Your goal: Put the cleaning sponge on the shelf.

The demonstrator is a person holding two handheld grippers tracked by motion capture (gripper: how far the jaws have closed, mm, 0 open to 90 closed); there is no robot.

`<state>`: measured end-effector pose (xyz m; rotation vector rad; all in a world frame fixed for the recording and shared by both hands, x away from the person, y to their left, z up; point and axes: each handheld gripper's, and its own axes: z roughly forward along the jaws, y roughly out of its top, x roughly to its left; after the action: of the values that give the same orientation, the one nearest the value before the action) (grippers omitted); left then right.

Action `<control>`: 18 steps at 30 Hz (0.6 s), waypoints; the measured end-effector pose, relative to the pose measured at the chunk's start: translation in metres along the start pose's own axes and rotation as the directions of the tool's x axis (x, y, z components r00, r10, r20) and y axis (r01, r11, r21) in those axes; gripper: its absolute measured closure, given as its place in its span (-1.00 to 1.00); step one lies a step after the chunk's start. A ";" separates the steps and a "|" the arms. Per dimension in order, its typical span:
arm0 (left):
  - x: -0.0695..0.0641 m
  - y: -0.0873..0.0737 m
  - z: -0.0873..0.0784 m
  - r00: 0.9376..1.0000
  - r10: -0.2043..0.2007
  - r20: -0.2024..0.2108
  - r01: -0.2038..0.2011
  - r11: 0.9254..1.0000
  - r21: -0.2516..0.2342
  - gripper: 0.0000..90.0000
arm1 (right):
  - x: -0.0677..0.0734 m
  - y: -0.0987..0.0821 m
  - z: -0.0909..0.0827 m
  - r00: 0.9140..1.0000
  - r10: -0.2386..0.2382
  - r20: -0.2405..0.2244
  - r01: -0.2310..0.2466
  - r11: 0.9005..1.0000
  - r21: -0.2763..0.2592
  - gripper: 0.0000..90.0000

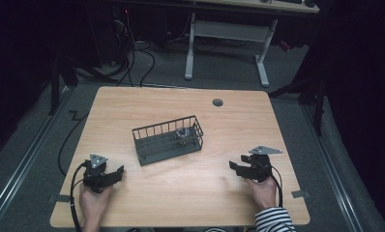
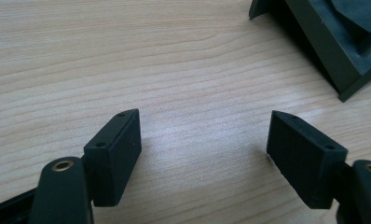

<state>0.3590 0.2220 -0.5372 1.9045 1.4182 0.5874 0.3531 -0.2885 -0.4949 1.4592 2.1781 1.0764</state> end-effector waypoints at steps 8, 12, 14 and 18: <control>0.000 0.000 0.000 1.000 0.002 -0.002 -0.002 1.000 0.001 -0.41 | -0.001 -0.009 0.009 1.000 -0.007 0.024 0.007 1.000 -0.003 -0.16; -0.001 0.000 0.000 1.000 0.004 -0.002 -0.004 1.000 0.002 -0.41 | -0.001 -0.015 0.016 0.999 -0.017 0.041 0.017 1.000 0.009 -0.18; -0.001 0.000 0.000 1.000 0.007 -0.005 -0.007 1.000 0.003 -0.42 | -0.001 -0.017 0.019 0.999 -0.015 0.047 0.014 1.000 0.014 -0.18; -0.002 0.001 0.001 1.000 0.023 -0.012 -0.023 1.000 0.010 -0.42 | 0.000 -0.019 0.022 0.998 -0.026 0.055 0.025 1.000 0.019 -0.18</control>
<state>0.3593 0.2197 -0.5372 1.9298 1.4108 0.6046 0.3540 -0.2837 -0.5232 1.4474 2.1679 0.9992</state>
